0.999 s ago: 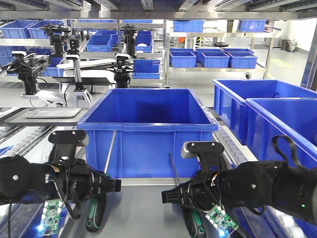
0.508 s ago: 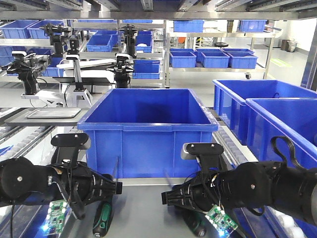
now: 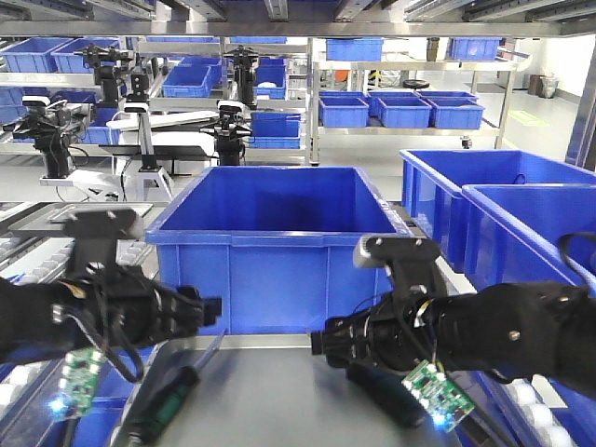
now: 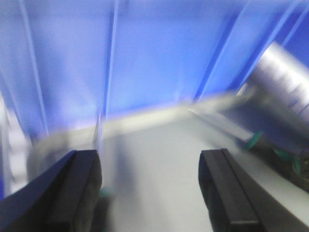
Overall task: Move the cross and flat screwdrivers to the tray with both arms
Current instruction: 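Open both grippers to release the screwdrivers onto the tray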
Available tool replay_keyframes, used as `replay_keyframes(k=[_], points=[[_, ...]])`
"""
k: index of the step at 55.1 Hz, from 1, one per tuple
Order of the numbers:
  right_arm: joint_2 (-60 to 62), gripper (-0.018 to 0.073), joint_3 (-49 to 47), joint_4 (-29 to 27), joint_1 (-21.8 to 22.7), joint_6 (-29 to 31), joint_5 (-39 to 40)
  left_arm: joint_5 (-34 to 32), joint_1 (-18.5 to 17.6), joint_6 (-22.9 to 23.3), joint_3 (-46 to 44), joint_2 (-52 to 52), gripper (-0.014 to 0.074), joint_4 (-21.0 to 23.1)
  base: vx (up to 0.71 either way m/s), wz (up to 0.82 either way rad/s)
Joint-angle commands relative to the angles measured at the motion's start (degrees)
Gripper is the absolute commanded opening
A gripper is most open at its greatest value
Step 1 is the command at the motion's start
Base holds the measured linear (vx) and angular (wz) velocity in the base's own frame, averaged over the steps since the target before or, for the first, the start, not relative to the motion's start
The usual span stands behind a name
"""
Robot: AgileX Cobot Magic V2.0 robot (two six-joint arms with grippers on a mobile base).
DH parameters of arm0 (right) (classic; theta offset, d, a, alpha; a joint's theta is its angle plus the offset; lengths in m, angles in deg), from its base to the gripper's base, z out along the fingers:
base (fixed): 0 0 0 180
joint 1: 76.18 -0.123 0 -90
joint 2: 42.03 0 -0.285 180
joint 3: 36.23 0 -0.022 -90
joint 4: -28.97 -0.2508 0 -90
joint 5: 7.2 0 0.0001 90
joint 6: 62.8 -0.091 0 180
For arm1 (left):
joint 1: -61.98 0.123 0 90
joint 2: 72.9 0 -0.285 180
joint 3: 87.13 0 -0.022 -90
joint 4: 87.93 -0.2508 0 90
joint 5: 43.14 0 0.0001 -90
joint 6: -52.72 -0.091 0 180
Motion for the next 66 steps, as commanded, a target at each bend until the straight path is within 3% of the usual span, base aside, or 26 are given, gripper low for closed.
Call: replay_keyframes(k=[1,32,38,50,63,66], points=[[2.90,0.0578,-1.74,0.02,0.34,0.32,3.59,-3.56,-0.24,0.00,-2.19,3.23,0.0559,0.68,0.00,0.00],[2.90,0.0578,-1.74,0.02,0.34,0.32,3.48,-3.51,-0.24,0.06,-2.04,3.42,0.0559,0.68,0.00,0.00],[2.90,0.0578,-1.74,0.02,0.34,0.32,3.54,-3.30,-0.24,0.68,-1.99,5.00,0.0533,-1.30,0.00,0.00],[2.90,0.0578,-1.74,0.02,0.34,0.32,3.54,-5.15,-0.24,0.68,-0.13,10.43,0.0332,-5.83,0.00,0.00],[2.90,0.0578,-1.74,0.02,0.34,0.32,3.54,-20.97,-0.06,0.68,17.68,21.93,-0.0003,-7.27,0.00,0.00],[2.90,0.0578,-1.74,0.02,0.34,0.32,3.54,-23.46,0.97,0.68,21.48,25.21,-0.0008,-7.41,0.00,0.00]])
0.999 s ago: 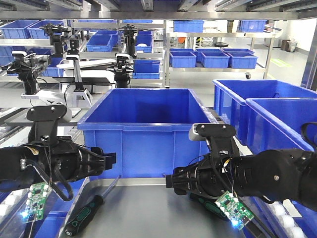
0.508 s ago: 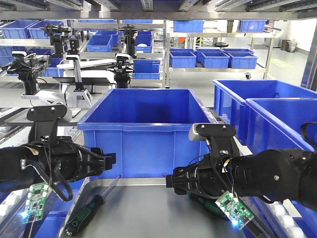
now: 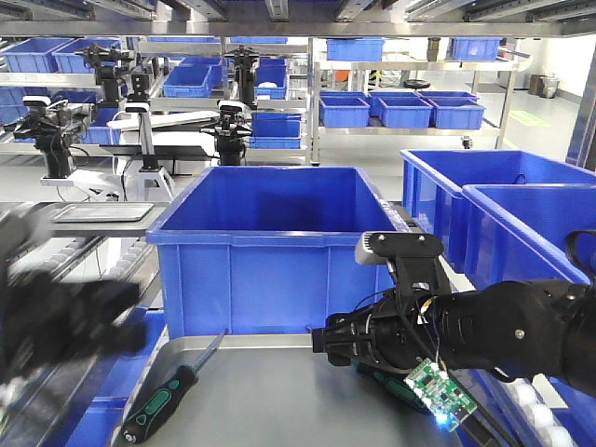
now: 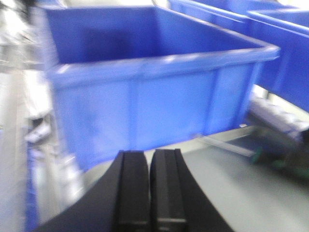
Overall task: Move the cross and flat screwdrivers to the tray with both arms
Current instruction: 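Open both grippers to release the screwdrivers onto the tray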
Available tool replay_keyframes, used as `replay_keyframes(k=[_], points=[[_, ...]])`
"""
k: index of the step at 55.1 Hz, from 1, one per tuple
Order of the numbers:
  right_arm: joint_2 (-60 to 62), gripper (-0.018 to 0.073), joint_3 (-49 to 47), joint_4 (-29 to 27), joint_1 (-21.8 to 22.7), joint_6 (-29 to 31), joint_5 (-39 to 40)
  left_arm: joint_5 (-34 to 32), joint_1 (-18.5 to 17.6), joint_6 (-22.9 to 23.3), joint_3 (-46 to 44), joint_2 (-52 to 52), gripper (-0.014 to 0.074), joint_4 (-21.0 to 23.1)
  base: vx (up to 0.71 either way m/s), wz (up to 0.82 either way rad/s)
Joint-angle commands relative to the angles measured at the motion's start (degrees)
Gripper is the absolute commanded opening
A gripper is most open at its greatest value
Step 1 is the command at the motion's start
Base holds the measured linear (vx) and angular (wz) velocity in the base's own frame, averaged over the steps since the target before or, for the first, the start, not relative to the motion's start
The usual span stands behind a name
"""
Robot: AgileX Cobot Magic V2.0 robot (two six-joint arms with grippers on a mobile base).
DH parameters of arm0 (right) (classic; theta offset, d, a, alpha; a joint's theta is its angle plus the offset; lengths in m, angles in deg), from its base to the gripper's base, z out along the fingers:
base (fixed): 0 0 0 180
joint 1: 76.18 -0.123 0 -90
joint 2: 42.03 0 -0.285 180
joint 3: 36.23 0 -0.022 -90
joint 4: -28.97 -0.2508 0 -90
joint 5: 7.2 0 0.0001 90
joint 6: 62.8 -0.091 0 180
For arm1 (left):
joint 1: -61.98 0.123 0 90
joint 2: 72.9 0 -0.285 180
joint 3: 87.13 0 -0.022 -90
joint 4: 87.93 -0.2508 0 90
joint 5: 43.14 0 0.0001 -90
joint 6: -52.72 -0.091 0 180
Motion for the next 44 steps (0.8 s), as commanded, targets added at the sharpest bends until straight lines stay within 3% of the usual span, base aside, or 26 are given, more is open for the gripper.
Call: replay_keyframes(k=[1,10,15,21,25,33,44], points=[[2.63,0.0578,-1.74,0.02,0.34,0.32,3.71,-8.77,1.40,0.42,4.01,6.56,-0.0008,-0.09,0.00,0.00],[2.63,0.0578,-1.74,0.02,0.34,0.32,3.77,-6.10,8.43,0.42,11.75,17.96,-0.0007,-0.49,0.00,0.00],[2.63,0.0578,-1.74,0.02,0.34,0.32,3.77,-4.59,13.35,0.42,15.85,24.48,-0.0007,-3.10,0.00,0.00],[2.63,0.0578,-1.74,0.02,0.34,0.46,3.76,-4.56,16.87,0.75,20.89,32.21,-0.0007,-6.22,0.00,0.00],[2.63,0.0578,-1.74,0.02,0.34,0.46,3.76,-4.49,18.95,3.66,25.08,37.92,-0.0007,-8.52,0.00,0.00],[2.63,0.0578,-1.74,0.02,0.34,0.46,3.76,-2.46,21.45,11.04,32.95,49.27,-0.0007,-12.73,0.00,0.00],[2.63,0.0578,-1.74,0.02,0.34,0.46,3.76,5.23,21.62,12.65,40.71,64.52,-0.0007,-14.54,0.00,0.00]])
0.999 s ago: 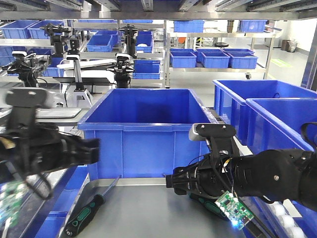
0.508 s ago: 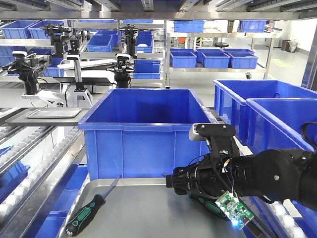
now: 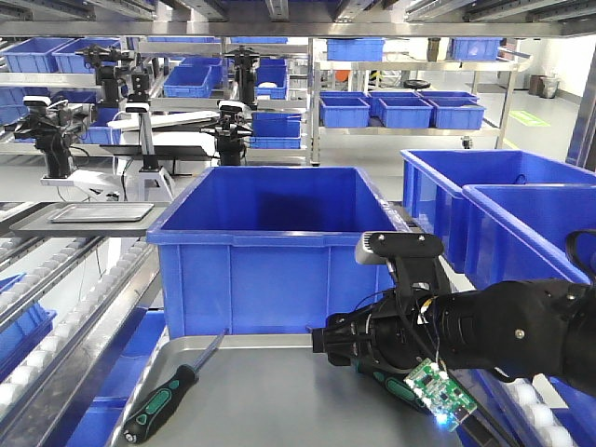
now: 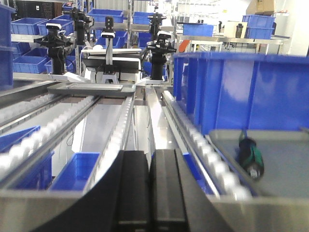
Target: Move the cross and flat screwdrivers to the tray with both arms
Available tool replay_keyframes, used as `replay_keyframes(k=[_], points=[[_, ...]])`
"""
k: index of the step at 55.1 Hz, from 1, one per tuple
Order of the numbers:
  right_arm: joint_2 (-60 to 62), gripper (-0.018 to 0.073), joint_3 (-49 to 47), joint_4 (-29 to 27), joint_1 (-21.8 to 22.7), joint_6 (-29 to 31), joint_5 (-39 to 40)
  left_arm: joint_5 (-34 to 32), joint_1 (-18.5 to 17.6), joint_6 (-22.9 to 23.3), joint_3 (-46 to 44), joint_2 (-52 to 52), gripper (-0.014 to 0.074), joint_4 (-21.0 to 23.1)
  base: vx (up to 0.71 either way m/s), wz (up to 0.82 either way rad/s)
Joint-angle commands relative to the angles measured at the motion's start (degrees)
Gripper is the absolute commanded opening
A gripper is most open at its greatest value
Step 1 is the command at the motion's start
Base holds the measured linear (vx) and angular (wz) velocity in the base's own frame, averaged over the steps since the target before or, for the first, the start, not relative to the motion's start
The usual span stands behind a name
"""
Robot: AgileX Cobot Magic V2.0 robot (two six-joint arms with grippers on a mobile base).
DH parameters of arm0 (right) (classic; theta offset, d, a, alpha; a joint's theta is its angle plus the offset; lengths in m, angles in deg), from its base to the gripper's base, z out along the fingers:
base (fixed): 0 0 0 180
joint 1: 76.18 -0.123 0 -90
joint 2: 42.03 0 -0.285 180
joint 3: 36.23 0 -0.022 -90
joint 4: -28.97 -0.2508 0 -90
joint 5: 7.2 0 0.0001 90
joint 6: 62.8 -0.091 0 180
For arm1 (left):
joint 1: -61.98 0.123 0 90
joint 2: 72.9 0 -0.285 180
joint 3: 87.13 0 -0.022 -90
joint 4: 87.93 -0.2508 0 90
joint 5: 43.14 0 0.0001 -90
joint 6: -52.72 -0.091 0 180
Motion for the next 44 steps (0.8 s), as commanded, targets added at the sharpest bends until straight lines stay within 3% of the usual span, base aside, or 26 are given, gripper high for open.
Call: replay_keyframes(k=[1,10,44], points=[[2.63,0.0578,-1.74,0.02,0.34,0.46,3.76,-0.42,-0.01,0.95,1.38,5.57,-0.0007,-0.40,0.00,0.00],[2.40,0.0578,-1.74,0.03,0.34,0.45,3.62,-0.43,-0.23,1.87,5.97,4.66,-0.0007,-0.33,0.00,0.00],[2.44,0.0578,-1.74,0.03,0.34,0.51,3.37,0.34,-0.24,1.87,5.84,4.57,-0.0006,-0.33,0.00,0.00]])
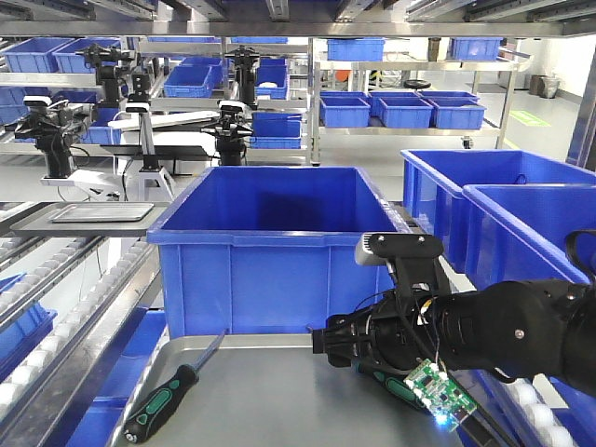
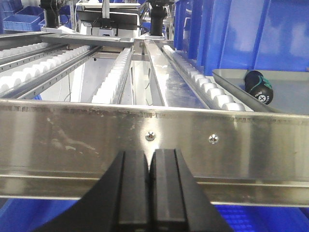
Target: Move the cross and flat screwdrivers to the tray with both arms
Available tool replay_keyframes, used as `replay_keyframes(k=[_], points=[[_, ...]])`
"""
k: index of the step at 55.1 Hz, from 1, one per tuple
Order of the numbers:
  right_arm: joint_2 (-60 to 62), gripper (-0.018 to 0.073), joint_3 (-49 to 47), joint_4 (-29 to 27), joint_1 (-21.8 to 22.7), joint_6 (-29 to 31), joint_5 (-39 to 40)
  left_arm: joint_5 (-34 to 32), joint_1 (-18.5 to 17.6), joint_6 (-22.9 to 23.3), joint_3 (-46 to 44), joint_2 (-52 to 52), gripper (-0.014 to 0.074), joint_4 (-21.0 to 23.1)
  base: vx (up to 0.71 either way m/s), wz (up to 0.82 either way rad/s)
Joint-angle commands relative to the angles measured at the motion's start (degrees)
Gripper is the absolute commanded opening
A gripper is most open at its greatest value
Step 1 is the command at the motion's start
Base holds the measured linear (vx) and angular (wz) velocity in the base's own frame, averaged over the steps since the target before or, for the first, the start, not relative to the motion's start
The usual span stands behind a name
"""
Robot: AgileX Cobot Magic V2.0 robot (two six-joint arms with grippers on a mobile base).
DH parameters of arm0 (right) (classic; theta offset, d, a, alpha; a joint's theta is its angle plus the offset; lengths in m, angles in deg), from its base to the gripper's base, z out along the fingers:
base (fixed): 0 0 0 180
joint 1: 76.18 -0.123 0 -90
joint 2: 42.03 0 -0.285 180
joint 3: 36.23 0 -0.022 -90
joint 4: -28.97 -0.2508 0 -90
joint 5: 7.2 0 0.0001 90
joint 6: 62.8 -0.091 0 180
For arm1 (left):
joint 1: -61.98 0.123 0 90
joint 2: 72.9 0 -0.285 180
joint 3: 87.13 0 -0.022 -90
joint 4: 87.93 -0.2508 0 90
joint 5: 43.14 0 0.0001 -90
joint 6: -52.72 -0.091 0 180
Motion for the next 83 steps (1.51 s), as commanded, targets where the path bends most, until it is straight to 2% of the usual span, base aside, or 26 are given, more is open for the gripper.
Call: replay_keyframes(k=[1,20,28,37,47,58,65,74,83], points=[[2.49,0.0578,-1.74,0.04,0.34,0.51,3.56,-4.59,-0.24,0.62,-1.55,0.24,-0.0006,-0.03,0.00,0.00],[2.49,0.0578,-1.74,0.23,0.34,0.97,3.64,-4.59,-0.24,0.62,-1.55,0.24,-0.0006,-0.03,0.00,0.00],[4.99,0.0549,0.21,1.79,0.34,1.38,3.29,-4.59,-0.24,0.62,-1.55,0.24,-0.0006,-0.03,0.00,0.00],[15.33,0.0460,11.43,4.33,1.29,1.38,9.90,-4.59,-0.24,0.62,-1.55,0.24,-0.0006,-0.03,0.00,0.00],[31.62,0.0309,24.81,5.05,8.00,0.97,11.54,-4.59,-0.24,0.62,-1.55,0.24,-0.0006,-0.03,0.00,0.00],[51.12,0.0121,40.23,11.37,16.44,0.97,12.19,-4.59,-0.24,0.62,-1.55,0.24,-0.0006,-0.03,0.00,0.00],[63.96,-0.0006,50.49,13.02,19.13,0.97,13.89,-4.59,-0.24,0.62,-1.55,0.24,-0.0006,-0.03,0.00,0.00],[79.40,-0.0012,60.98,13.02,19.20,-0.07,15.59,-4.59,-0.24,0.62,-1.55,0.24,-0.0006,-0.03,0.00,0.00],[88.67,-0.0012,68.74,17.23,19.20,-4.35,16.86,-4.59,-0.24,0.62,-1.55,0.24,-0.0006,-0.03,0.00,0.00]])
